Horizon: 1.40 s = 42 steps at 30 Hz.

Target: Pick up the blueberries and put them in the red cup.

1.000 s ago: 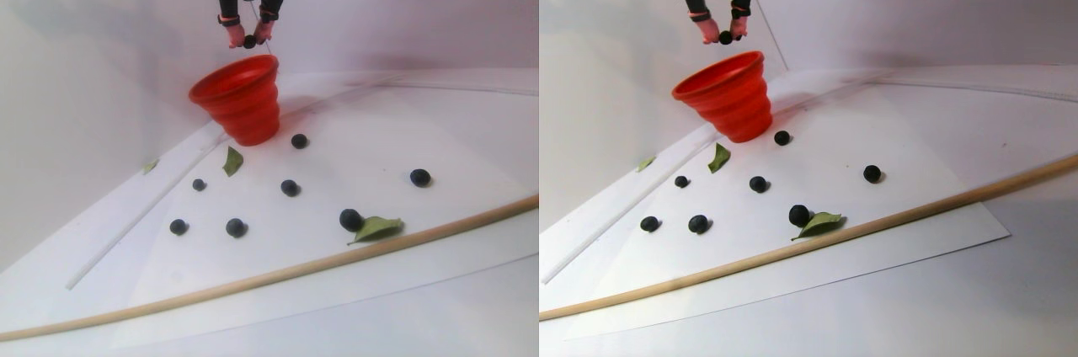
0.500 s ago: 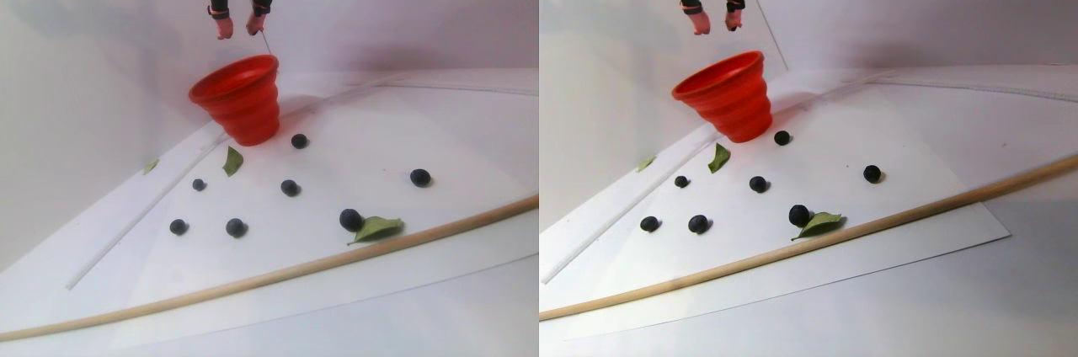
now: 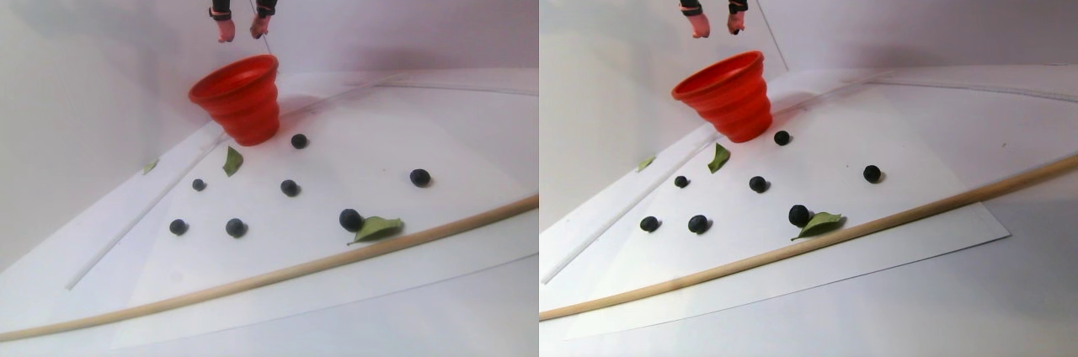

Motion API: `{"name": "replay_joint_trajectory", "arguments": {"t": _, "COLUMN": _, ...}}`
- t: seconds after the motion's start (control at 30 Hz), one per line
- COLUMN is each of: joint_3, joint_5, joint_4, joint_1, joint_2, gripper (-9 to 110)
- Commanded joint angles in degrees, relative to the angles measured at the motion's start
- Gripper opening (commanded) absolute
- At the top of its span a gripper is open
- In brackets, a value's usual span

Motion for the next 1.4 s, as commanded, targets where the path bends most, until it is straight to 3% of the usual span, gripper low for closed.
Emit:
{"name": "replay_joint_trajectory", "arguments": {"t": 0.0, "joint_3": -0.09, "joint_5": -0.62, "joint_4": 1.76, "joint_1": 0.26, "joint_2": 7.21, "gripper": 16}}
{"name": "replay_joint_trajectory", "arguments": {"t": 0.57, "joint_3": 8.35, "joint_5": -3.69, "joint_4": 4.13, "joint_1": 3.60, "joint_2": 14.41, "gripper": 15}}
{"name": "replay_joint_trajectory", "arguments": {"t": 1.37, "joint_3": 22.94, "joint_5": -7.29, "joint_4": -7.38, "joint_1": 7.38, "joint_2": 14.06, "gripper": 15}}
